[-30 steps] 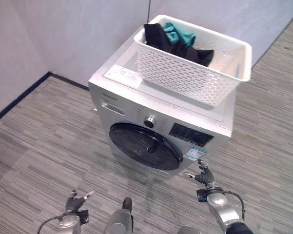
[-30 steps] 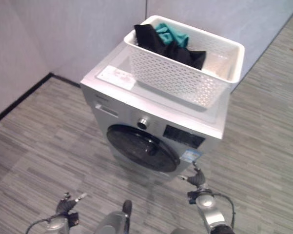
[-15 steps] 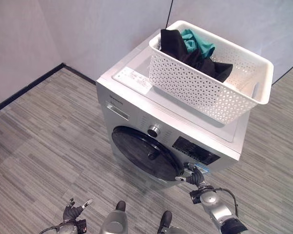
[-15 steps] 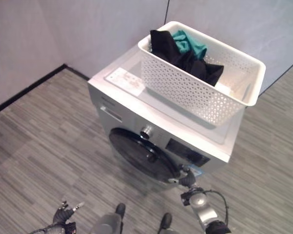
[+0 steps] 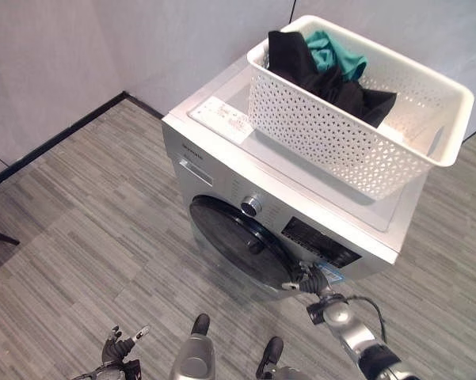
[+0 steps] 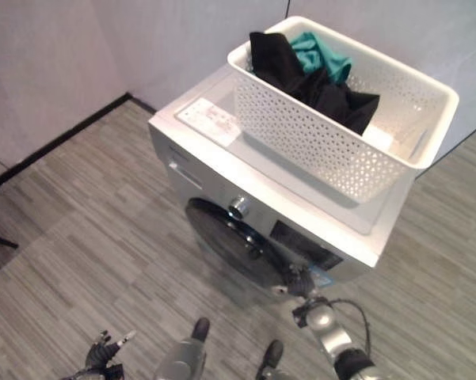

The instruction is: Grab the laundry basket,head to the washer,open it,put in the laundry and shut it.

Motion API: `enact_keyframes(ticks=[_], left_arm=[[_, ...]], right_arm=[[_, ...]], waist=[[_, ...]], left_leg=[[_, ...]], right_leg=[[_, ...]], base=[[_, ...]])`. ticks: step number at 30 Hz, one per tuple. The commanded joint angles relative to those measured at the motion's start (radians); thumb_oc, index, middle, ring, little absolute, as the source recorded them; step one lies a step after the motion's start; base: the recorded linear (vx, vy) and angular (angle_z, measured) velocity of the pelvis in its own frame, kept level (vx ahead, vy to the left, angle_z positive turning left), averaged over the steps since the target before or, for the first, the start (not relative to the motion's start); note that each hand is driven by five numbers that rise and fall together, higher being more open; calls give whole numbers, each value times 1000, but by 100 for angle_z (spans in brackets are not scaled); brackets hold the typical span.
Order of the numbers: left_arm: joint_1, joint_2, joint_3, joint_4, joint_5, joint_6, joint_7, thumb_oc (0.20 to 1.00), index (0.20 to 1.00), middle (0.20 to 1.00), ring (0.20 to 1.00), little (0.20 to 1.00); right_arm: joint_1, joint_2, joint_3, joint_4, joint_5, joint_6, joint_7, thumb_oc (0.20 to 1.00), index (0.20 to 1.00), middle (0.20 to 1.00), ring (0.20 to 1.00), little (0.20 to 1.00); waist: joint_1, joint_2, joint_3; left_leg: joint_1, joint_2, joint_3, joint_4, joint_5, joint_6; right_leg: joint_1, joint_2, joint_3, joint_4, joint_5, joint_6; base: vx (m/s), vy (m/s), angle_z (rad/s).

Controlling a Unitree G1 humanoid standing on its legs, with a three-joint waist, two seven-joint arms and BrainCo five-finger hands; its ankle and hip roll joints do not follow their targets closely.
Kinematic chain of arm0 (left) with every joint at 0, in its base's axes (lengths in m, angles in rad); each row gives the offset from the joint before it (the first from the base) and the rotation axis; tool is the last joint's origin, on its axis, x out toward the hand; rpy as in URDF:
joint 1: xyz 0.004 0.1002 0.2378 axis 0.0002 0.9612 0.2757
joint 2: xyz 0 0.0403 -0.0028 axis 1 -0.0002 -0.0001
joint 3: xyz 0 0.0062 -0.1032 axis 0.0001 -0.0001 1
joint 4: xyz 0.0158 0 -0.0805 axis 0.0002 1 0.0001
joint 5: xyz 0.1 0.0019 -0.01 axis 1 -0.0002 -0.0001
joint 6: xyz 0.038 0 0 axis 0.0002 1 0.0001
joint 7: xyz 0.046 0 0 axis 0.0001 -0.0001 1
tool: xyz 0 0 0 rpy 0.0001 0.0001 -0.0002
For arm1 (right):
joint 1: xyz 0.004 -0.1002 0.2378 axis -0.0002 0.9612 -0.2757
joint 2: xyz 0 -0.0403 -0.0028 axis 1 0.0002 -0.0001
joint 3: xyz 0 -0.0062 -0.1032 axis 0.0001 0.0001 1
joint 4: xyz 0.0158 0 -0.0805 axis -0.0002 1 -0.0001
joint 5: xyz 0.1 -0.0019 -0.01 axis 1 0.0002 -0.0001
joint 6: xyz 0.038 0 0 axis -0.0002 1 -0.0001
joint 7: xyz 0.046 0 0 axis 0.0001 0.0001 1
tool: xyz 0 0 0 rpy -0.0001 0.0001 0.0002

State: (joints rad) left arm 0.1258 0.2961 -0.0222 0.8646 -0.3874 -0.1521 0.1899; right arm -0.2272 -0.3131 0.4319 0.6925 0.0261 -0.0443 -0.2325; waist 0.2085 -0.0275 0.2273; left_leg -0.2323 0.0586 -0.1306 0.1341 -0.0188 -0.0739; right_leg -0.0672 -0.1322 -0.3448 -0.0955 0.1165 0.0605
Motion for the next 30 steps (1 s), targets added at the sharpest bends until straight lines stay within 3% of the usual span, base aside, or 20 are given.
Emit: enact_keyframes(ticks=[1,6,13,16,17,20,23,28,30], left_arm=[[-25,14,-61,-36,-58,-67,5,1000,1000,1000,1000,1000],[-45,8,-83,-57,-116,-83,16,1000,1000,1000,1000,1000],[-68,1,-117,-48,-108,-75,41,1000,1000,1000,1000,1000],[-57,-13,-139,-84,-137,-77,33,1000,1000,1000,1000,1000],[-58,-13,-139,-84,-137,-77,33,1000,1000,1000,1000,1000],[-62,-37,-164,-152,-190,-106,45,1000,1000,1000,1000,1000],[-38,-33,-199,-192,-183,-109,25,1000,1000,1000,1000,1000],[6,21,-215,-288,-116,-108,10,1000,1000,1000,1000,1000],[58,65,-157,-429,-114,-123,7,1000,1000,1000,1000,1000]], right_arm=[[-147,5,22,-5,15,-81,-38,1000,1000,1000,1000,1000],[-230,63,65,33,32,-73,-61,1000,1000,1000,1000,1000],[-233,190,168,75,73,-69,-29,1000,1000,1000,1000,1000],[-239,299,234,137,143,-82,-4,1000,1000,1000,1000,1000],[-240,299,234,138,143,-82,-4,1000,1000,1000,1000,1000],[-274,380,220,215,292,-105,-6,1000,1000,1000,1000,1000],[-285,405,227,248,351,-117,0,1000,1000,1000,1000,1000],[-273,373,167,265,405,-120,-3,1000,1000,1000,1000,1000],[-247,345,111,293,441,-119,-1,1000,1000,1000,1000,1000]], waist=[[24,46,13],[29,82,39],[31,90,35],[51,106,39],[50,106,37],[92,119,43],[95,107,32],[96,124,16],[108,142,-4]], left_leg=[[-6,38,-62,-139,60,1],[-52,26,-55,-146,81,-3],[-33,49,-48,-152,100,-27],[-6,89,-48,-150,139,-66],[-10,88,-50,-150,141,-66],[-40,102,-82,-179,244,-105],[-15,104,-88,-178,188,-77],[2,110,-102,-179,201,-77],[30,126,-99,-187,203,-83]], right_leg=[[36,-81,49,8,-129,66],[-17,-80,60,8,-124,59],[20,-56,53,8,-150,38],[62,-14,41,8,-180,17],[59,-15,39,8,-178,18],[55,14,5,8,-210,1],[53,12,-17,8,-207,-6],[85,29,-45,8,-219,-18],[116,42,-55,8,-227,-19]], base=[[-76,2,5],[-70,15,10],[-9,-80,-1],[-74,-122,8],[-85,-73,18],[-215,-132,8],[-128,-103,63],[-7,-34,52],[61,10,38]])
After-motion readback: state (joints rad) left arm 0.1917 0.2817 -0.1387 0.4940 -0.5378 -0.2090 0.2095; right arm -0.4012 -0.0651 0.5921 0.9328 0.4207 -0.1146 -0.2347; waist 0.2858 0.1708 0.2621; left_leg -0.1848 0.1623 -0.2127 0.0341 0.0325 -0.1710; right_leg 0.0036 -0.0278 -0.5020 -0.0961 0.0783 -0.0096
